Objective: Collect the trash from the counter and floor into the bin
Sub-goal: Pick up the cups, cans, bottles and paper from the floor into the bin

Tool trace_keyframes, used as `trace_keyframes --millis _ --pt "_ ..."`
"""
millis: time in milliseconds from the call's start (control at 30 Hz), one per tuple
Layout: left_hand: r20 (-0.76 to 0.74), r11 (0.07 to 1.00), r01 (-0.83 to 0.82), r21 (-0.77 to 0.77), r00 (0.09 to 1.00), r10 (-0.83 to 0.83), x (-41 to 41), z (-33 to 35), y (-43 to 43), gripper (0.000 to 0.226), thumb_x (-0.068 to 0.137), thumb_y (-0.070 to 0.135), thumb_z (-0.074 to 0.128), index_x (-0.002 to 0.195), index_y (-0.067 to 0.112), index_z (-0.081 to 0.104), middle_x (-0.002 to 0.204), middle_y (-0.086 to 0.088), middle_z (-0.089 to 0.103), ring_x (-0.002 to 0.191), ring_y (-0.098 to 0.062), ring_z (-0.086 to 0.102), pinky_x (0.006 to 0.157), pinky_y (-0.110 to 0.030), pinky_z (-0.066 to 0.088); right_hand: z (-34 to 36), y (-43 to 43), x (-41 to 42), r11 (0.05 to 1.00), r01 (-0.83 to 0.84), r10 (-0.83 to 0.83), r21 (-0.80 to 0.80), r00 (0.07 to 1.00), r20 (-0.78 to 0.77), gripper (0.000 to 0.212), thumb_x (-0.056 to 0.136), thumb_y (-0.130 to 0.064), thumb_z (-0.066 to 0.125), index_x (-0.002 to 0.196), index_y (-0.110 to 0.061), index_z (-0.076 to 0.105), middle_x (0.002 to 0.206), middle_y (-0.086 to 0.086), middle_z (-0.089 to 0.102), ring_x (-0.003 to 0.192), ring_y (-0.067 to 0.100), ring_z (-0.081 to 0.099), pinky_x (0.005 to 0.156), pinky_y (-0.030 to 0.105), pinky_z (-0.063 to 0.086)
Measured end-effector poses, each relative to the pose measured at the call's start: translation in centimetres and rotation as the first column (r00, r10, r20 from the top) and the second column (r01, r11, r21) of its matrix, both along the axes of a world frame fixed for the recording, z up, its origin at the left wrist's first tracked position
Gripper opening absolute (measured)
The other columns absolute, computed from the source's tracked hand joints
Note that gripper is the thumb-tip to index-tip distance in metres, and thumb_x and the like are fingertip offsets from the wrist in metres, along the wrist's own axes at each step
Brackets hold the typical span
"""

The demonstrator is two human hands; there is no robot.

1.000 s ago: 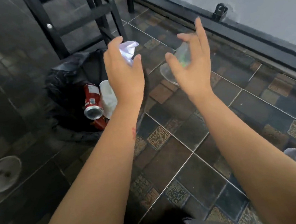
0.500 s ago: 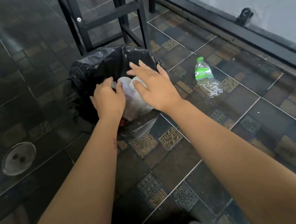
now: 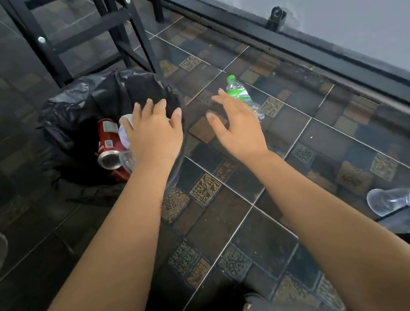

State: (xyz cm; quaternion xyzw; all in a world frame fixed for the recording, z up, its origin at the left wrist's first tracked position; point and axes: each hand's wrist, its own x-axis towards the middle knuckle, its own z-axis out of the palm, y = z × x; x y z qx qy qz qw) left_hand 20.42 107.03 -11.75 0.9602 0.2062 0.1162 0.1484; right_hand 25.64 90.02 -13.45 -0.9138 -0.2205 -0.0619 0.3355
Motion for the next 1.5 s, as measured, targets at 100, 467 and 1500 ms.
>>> trace_keyframes --millis 100,467,1500 --pt "-0.049 0.980 -0.199 0.026 0.979 0.200 -0.5 0.0 1.9 0.055 0.097 0.047 0.039 0.145 0.021 0.042 0.156 -0.010 0.033 0.148 -0.032 0.015 0.117 -0.060 0.003 0.4 -0.2 -0.4 0.997 0.074 -0.066 0.025 0.967 -0.244 0.061 0.096 -0.054 0.048 0.145 -0.019 0.039 0.151 0.003 0.041 0.134 0.023 0.043 0.109 0.048 0.035" --pt "-0.195 0.800 -0.598 -0.042 0.790 0.581 -5.0 0.9 10.3 0.060 0.093 0.045 0.053 0.147 0.031 0.032 0.163 -0.016 -0.006 0.146 -0.044 0.005 0.116 -0.060 0.007 2.5 9.0 -0.3 0.991 -0.043 0.106 0.130 0.844 -0.526 0.080 0.098 -0.042 0.052 0.158 -0.026 0.001 0.165 -0.001 0.003 0.150 0.018 0.013 0.114 0.040 0.024" --pt "-0.023 0.918 -0.254 -0.306 0.965 0.260 4.4 1.4 2.1 0.047 0.092 0.041 0.056 0.134 0.020 0.056 0.138 -0.014 0.046 0.122 -0.036 0.049 0.099 -0.043 0.042 1.8 -1.3 1.0 0.427 0.752 -0.304 0.502 0.642 -0.703 0.073 0.089 0.009 0.030 0.149 -0.031 0.039 0.145 -0.009 0.045 0.097 -0.001 0.055 0.070 0.001 0.043"
